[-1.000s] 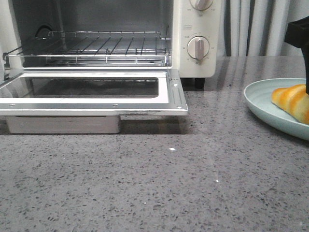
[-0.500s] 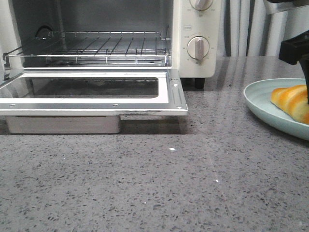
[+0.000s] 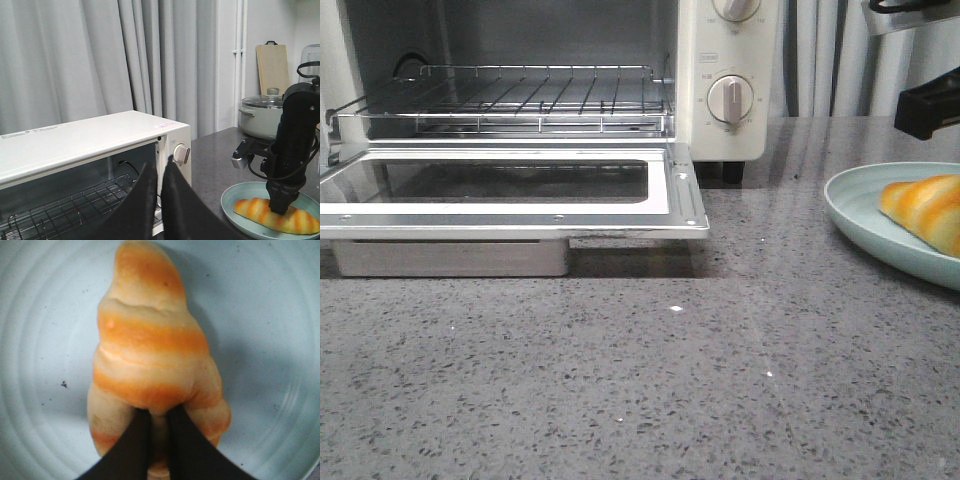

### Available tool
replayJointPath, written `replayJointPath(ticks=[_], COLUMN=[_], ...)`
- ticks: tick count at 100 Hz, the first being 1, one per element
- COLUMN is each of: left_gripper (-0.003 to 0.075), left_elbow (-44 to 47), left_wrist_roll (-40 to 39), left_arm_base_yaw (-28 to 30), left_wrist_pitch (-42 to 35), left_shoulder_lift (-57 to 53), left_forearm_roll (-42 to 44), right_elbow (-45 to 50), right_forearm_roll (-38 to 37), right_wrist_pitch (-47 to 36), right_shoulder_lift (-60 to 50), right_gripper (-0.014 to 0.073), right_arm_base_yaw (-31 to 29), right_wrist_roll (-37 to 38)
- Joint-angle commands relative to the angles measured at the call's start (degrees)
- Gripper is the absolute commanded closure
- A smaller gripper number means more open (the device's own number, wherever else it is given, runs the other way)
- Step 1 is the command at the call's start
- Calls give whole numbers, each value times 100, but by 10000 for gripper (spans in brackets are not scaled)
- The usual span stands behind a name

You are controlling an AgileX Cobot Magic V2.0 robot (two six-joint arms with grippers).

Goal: Put bread in oven
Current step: 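Lift the croissant with the right gripper and carry it toward the oven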

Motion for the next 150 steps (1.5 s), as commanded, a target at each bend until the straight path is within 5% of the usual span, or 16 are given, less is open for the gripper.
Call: replayJointPath(ticks=[1,59,81,150], left_gripper=[740,740,740,740], left_elbow=[-211,-211,-211,-211], left_wrist_roll=[-9,-9,-9,-9], left_arm_base_yaw=[-23,-23,-23,-23], left_wrist_pitch=[-415,-415,-415,-406], left_shoulder_lift=[30,30,30,30], left_forearm_roll=[-4,3,3,3], right_elbow=[-78,-88,-529,-1346], right_forearm_roll=[-17,-32,540,1354], right_wrist_pitch=[-72,38,386,237], right_shoulder_lift=[-216,-1681,-1897,-1822], right_gripper=[653,654,654,654], right_arm_base_yaw=[-41,-31,-6,1302], right_wrist_roll=[-51,-270,-902,-2229])
